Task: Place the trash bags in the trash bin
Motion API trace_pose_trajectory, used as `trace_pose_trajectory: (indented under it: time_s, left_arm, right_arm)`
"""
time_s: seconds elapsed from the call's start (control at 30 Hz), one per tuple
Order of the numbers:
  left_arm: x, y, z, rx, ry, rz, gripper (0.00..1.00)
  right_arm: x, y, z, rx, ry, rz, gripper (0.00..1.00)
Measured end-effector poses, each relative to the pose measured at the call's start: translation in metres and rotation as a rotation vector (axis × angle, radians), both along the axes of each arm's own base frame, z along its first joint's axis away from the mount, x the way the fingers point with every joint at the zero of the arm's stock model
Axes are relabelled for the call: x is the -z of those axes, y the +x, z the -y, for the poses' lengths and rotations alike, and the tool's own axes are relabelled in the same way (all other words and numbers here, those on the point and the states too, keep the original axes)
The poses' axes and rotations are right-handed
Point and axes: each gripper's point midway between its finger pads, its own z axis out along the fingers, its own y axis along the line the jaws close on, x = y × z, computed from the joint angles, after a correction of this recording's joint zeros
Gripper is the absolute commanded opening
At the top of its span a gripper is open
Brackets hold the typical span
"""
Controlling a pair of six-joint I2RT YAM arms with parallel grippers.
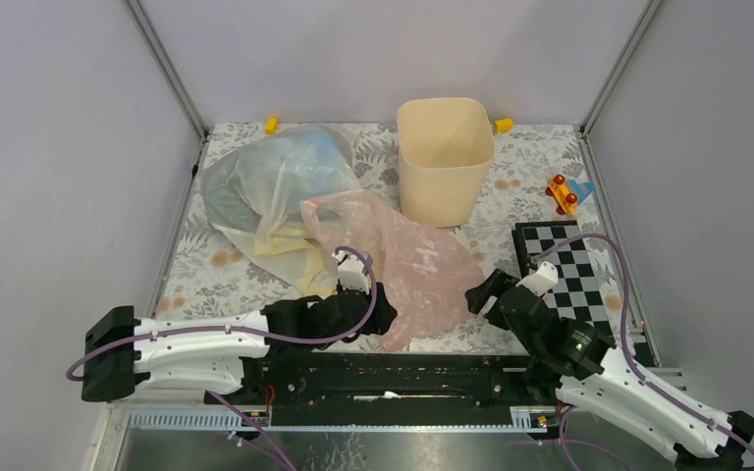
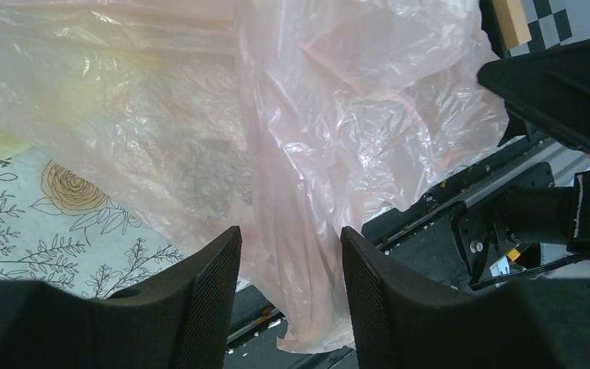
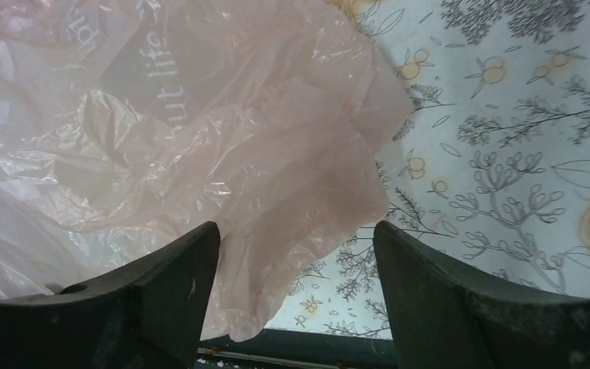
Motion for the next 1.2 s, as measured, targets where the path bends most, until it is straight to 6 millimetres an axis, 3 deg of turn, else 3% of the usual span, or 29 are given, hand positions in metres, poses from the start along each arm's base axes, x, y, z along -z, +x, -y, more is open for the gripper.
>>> trace_pose_trajectory:
  time_s: [0.13,0.27,0.37,0.63,0.87,1.0,1.13,1.2]
  left_arm:
    - [0.0,-0.002,-0.003,0.01,-0.011,-0.01,0.48]
    - [0.003,-0.005,-0.004,0.023,-0.003,-0.022,0.41]
    - [0.009,-0.007,-0.009,0.028,0.027,-0.032,0.35]
    - [0.024,0.006,-0.054,-0.073,0.166,-0.057,0.14]
    - [0.026,0.014,-0.082,-0.153,0.219,-0.057,0.16]
    - [0.011,0.017,-0.1,-0.218,0.212,-0.034,0.32]
    - [-0.022,0.022,-0.115,-0.302,0.099,0.01,0.44]
    - [-0.035,0.023,-0.123,-0.334,0.036,0.029,0.61]
  right_arm:
    - [0.011,0.001,-0.01,-0.016,0.014,-0.023,0.66]
    - [0.012,0.002,-0.016,-0.029,0.029,-0.024,0.22]
    - [0.009,0.004,-0.021,-0.04,0.046,-0.012,0.01]
    - [0.011,0.005,-0.014,-0.026,0.014,-0.011,0.0]
    - [-0.003,0.008,-0.005,0.004,0.004,0.03,0.0]
    - [-0.002,0.008,-0.005,0.003,-0.012,0.021,0.0]
    - [0.002,0.008,-0.004,0.0,-0.036,0.006,0.0]
    - [0.003,0.008,-0.004,-0.002,-0.041,0.005,0.0]
